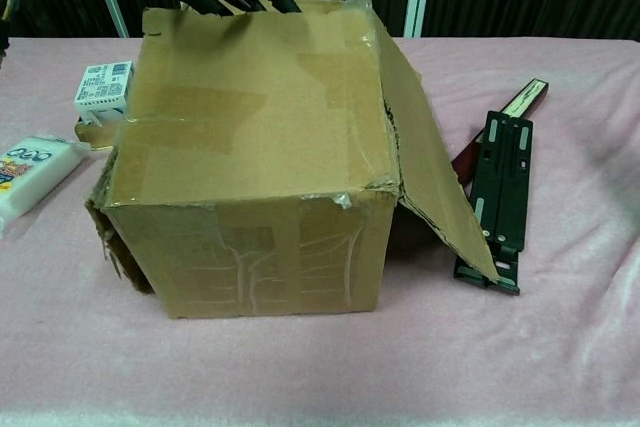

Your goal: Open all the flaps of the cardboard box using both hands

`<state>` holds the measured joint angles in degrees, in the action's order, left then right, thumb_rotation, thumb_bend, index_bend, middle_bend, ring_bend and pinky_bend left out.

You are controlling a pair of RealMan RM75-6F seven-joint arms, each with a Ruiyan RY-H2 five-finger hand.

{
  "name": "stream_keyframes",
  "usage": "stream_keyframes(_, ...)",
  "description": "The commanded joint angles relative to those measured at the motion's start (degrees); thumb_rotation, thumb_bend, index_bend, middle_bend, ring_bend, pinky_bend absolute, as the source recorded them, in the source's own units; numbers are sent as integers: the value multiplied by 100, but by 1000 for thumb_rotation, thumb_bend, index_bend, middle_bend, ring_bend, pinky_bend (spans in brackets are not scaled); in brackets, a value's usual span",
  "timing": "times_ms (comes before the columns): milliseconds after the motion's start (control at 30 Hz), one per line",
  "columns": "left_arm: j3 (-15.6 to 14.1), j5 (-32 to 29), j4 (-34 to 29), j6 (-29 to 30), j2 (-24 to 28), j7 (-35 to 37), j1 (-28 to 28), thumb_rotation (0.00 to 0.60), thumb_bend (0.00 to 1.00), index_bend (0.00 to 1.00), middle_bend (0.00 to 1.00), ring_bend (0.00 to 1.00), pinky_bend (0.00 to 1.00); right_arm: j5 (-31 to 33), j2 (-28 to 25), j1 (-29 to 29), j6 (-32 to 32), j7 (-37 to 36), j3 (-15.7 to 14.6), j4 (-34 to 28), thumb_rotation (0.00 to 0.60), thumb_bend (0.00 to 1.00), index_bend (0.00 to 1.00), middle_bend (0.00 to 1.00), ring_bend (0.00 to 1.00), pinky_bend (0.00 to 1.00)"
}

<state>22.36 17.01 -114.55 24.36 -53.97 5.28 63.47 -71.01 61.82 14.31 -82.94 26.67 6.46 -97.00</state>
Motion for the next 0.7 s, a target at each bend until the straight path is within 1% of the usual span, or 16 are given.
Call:
stream_keyframes(33,229,201,-147,-228,213,410,-209,600,723,145,287,241,367,-7,5,-8,9,8,9,2,600,196,0,19,28,227)
stream_keyframes(367,1095,644,-464,-981,603,1602,-845,600,718,143,286,241,367,-24,25,-37,63,24,40,22,600,196,0,19,28,228)
stream_keyframes(700,1801,1051,-674,-1969,1124,2304,-1390,600,713,139,286,241,367,-41,21,-63,78,35,86,-4,600,196,0,19,28,228)
